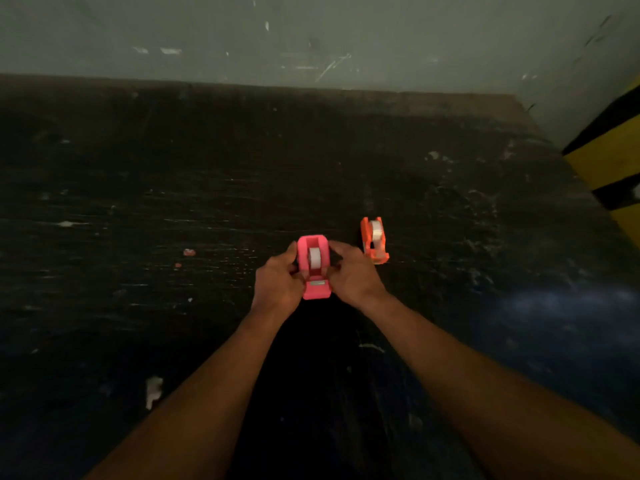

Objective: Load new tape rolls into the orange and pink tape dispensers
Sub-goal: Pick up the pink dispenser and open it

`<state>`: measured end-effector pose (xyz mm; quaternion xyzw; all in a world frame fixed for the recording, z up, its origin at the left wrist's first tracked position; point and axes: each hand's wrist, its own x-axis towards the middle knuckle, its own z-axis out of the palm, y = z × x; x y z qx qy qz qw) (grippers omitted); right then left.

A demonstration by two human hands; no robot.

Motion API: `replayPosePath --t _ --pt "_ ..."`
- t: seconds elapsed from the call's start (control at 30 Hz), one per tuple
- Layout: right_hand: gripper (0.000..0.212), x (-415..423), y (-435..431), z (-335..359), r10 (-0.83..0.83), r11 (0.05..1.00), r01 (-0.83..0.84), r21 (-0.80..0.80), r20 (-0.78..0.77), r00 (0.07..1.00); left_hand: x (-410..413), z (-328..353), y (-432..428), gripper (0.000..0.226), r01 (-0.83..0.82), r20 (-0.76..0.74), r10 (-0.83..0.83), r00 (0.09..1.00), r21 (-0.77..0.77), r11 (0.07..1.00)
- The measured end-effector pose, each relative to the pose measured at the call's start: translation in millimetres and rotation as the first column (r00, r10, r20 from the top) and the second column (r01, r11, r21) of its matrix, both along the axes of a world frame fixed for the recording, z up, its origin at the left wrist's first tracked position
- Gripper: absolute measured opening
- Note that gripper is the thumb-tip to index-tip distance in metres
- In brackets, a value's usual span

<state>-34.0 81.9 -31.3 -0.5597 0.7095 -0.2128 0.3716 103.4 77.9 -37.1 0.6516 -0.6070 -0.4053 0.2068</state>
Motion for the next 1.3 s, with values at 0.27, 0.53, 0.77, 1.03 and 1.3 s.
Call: replayPosePath --t 0.27,0.53,0.77,1.03,1.3 --pt "0.052 20 134 7 0.111 0.992 -0.113 0.060 0.030 0.993 18 27 161 0.059 -0.129 -0.028 0.128 0.991 -0.028 0.991" --pt "0.051 26 269 -6 0.220 0.955 -0.238 0.175 0.117 0.969 19 16 319 0.056 -0.248 0.005 0.248 0.969 -0.014 0.969" --pt "0.051 32 342 -22 0.242 0.951 -0.255 0.172 0.094 0.966 21 10 389 0.047 -0.352 -0.009 0.354 0.935 0.071 0.933" --pt "0.048 44 353 -32 0.213 0.967 -0.207 0.151 -0.025 0.977 28 -15 388 0.041 -0.368 0.172 0.341 0.924 0.166 0.915" --pt "0.054 55 354 -21 0.199 0.972 -0.168 0.164 -0.192 0.961 31 -18 380 0.038 -0.303 0.208 0.270 0.940 0.148 0.941"
